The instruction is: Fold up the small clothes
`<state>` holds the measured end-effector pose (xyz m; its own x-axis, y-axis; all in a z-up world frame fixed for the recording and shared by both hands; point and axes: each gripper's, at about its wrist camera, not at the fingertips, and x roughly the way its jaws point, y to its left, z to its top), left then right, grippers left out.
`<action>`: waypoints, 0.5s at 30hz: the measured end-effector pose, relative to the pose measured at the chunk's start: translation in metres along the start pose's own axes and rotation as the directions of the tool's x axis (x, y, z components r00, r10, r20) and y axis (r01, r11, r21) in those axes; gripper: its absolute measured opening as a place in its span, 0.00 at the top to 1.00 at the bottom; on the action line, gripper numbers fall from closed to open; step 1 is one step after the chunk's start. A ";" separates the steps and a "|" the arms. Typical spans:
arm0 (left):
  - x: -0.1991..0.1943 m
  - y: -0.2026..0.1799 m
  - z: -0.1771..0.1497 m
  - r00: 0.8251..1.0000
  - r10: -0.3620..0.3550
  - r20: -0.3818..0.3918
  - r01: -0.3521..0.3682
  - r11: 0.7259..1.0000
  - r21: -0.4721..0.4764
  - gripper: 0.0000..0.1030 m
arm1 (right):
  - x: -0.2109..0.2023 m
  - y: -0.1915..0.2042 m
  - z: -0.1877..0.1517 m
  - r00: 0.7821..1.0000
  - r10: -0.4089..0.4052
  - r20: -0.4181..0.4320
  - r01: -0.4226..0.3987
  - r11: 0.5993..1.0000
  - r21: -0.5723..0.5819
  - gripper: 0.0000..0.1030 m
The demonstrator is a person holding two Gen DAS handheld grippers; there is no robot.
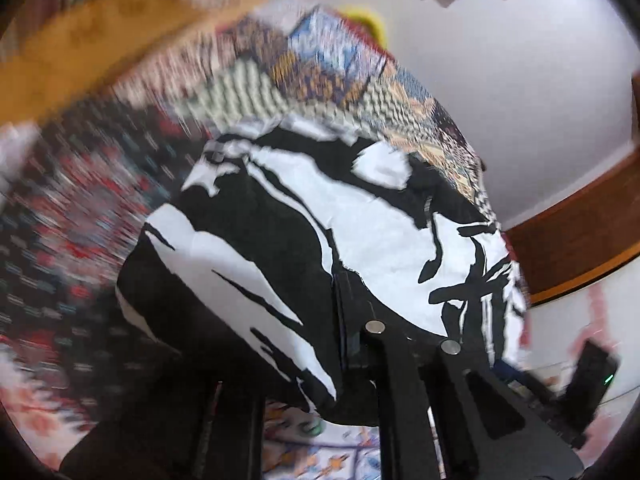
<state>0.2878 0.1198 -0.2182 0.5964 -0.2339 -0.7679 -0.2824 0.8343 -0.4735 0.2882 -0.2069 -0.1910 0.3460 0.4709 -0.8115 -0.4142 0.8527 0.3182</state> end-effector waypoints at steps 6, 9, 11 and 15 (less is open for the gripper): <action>-0.062 -0.004 0.002 0.971 0.143 0.193 -0.164 0.981 0.103 0.89 | -0.019 -0.029 -0.018 0.995 -0.100 0.007 0.100 0.994 0.040 0.29; -0.085 -0.011 0.005 0.951 0.164 0.261 -0.207 0.967 0.149 0.89 | -0.008 -0.035 -0.026 0.992 -0.119 -0.029 0.120 0.992 0.048 0.29; -0.088 -0.027 0.008 0.943 0.165 0.289 -0.225 0.956 0.189 0.89 | -0.001 -0.034 -0.029 0.993 -0.112 -0.042 0.114 0.992 0.046 0.28; -0.093 -0.083 0.007 0.925 0.136 0.354 -0.261 0.906 0.332 0.89 | 0.000 -0.026 -0.028 0.993 -0.111 -0.036 0.112 0.993 0.029 0.27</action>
<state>0.2612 0.0761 -0.1042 0.7795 0.0744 -0.6220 -0.1618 0.9831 -0.0852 0.2759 -0.2355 -0.2134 0.3597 0.3645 -0.8589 -0.3477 0.9066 0.2392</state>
